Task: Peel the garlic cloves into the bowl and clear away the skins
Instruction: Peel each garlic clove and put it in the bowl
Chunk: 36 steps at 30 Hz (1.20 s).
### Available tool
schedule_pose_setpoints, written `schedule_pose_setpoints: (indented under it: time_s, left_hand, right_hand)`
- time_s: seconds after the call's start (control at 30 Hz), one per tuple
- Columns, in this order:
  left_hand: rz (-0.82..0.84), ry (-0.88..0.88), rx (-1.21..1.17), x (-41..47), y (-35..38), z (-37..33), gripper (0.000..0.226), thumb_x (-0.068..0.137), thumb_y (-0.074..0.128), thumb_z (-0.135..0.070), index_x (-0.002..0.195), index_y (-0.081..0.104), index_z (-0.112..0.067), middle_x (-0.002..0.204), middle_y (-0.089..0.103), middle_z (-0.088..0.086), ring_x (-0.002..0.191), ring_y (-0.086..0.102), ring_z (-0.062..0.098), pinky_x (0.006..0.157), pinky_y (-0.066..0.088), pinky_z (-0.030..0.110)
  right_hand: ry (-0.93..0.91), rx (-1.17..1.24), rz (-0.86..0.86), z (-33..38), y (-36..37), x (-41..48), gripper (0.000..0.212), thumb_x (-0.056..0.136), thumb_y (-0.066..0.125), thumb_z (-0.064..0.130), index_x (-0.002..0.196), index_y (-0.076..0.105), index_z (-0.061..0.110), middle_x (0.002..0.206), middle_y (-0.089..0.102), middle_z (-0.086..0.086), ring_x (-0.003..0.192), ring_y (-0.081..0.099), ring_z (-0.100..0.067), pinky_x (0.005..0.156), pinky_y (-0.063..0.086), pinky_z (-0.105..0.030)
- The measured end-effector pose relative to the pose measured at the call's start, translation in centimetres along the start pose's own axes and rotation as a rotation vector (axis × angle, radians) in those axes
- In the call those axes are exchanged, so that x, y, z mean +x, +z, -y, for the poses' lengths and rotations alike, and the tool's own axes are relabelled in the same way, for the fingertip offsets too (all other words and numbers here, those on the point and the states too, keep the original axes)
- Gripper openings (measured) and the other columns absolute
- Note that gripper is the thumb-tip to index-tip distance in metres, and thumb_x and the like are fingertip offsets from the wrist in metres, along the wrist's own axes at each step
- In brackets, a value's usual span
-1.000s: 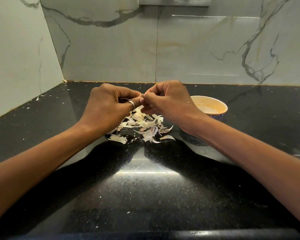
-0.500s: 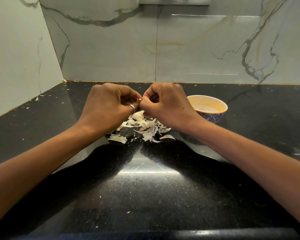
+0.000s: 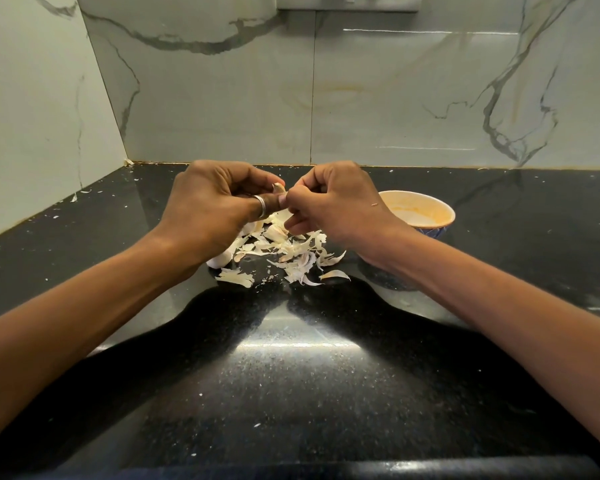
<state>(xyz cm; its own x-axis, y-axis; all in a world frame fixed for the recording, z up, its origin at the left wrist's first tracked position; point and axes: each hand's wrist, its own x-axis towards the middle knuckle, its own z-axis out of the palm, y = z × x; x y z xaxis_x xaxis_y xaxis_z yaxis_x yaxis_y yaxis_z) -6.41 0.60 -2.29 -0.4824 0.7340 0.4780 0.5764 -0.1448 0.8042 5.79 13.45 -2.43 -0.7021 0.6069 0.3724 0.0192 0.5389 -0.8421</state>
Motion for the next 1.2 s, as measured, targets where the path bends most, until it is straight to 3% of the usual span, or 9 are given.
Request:
schedule_pose_setpoints:
  time_s: [0.13,0.27,0.47,0.7,0.87,0.97,1.03,1.2]
  left_hand:
    - [-0.027,-0.030,-0.131,0.15,0.06,-0.25,0.032,0.063,0.083,-0.031,0.092,0.078,-0.017,0.089,0.078,0.000,0.085,0.075,0.015,0.078,0.060,0.027]
    - [-0.054,-0.061,-0.182,0.08,0.48,-0.26,0.020,0.074,0.083,-0.018,0.093,0.077,-0.018,0.086,0.078,-0.004,0.081,0.074,0.007,0.070,0.058,0.019]
    - [-0.116,-0.091,-0.241,0.30,0.12,-0.36,0.026,0.068,0.080,-0.029,0.094,0.077,-0.022,0.094,0.078,-0.001,0.090,0.072,0.011,0.077,0.061,0.025]
    - [-0.081,-0.098,-0.226,0.49,0.25,0.18,0.017,0.084,0.076,-0.009,0.097,0.076,-0.021,0.093,0.078,-0.001,0.092,0.073,0.012,0.073,0.059,0.020]
    - [-0.073,-0.092,-0.222,0.43,0.25,0.13,0.018,0.085,0.075,-0.008,0.099,0.075,-0.019,0.097,0.077,0.002,0.094,0.074,0.015,0.073,0.059,0.021]
    - [-0.068,-0.096,-0.227,0.45,0.25,0.10,0.017,0.086,0.074,-0.008,0.099,0.075,-0.019,0.098,0.077,0.003,0.096,0.074,0.017,0.073,0.059,0.021]
    - [-0.065,-0.099,-0.231,0.43,0.22,0.10,0.017,0.087,0.073,-0.008,0.100,0.074,-0.019,0.099,0.077,0.004,0.097,0.074,0.018,0.073,0.060,0.021]
    - [-0.056,-0.093,-0.217,0.36,0.23,0.09,0.017,0.087,0.073,-0.007,0.099,0.074,-0.020,0.098,0.077,0.002,0.096,0.074,0.018,0.072,0.060,0.021]
  right_hand:
    - [0.030,0.019,-0.019,-0.11,-0.22,0.13,0.029,0.087,0.082,0.021,0.080,0.069,-0.003,0.072,0.074,-0.015,0.065,0.077,-0.025,0.072,0.065,-0.051]
    - [0.030,-0.015,-0.032,-0.22,-0.30,0.15,0.024,0.090,0.075,0.013,0.079,0.069,-0.007,0.071,0.074,-0.015,0.064,0.077,-0.023,0.073,0.065,-0.051]
    - [0.039,-0.103,-0.032,-0.22,-0.41,0.09,0.019,0.089,0.069,0.007,0.079,0.070,-0.009,0.071,0.074,-0.015,0.062,0.076,-0.019,0.072,0.065,-0.048]
    - [0.006,-0.096,-0.034,-0.21,-0.42,0.17,0.012,0.090,0.063,-0.002,0.085,0.070,0.007,0.074,0.075,-0.013,0.064,0.076,-0.024,0.068,0.065,-0.046]
    - [-0.047,-0.121,-0.070,-0.12,-0.71,0.17,0.013,0.092,0.074,0.012,0.084,0.072,0.002,0.069,0.073,-0.010,0.056,0.074,-0.019,0.052,0.060,-0.031]
    - [-0.066,-0.147,-0.078,-0.08,-0.90,0.17,0.003,0.091,0.070,0.005,0.089,0.073,0.004,0.073,0.074,-0.008,0.060,0.075,-0.015,0.053,0.062,-0.033]
    - [-0.075,-0.157,-0.078,-0.12,-0.87,0.22,0.008,0.090,0.067,0.000,0.092,0.074,0.005,0.076,0.075,-0.007,0.063,0.075,-0.015,0.054,0.063,-0.034]
    - [-0.108,-0.191,-0.080,0.00,-0.77,0.25,0.010,0.096,0.067,0.009,0.091,0.075,0.008,0.072,0.074,-0.005,0.059,0.074,-0.014,0.055,0.063,-0.033]
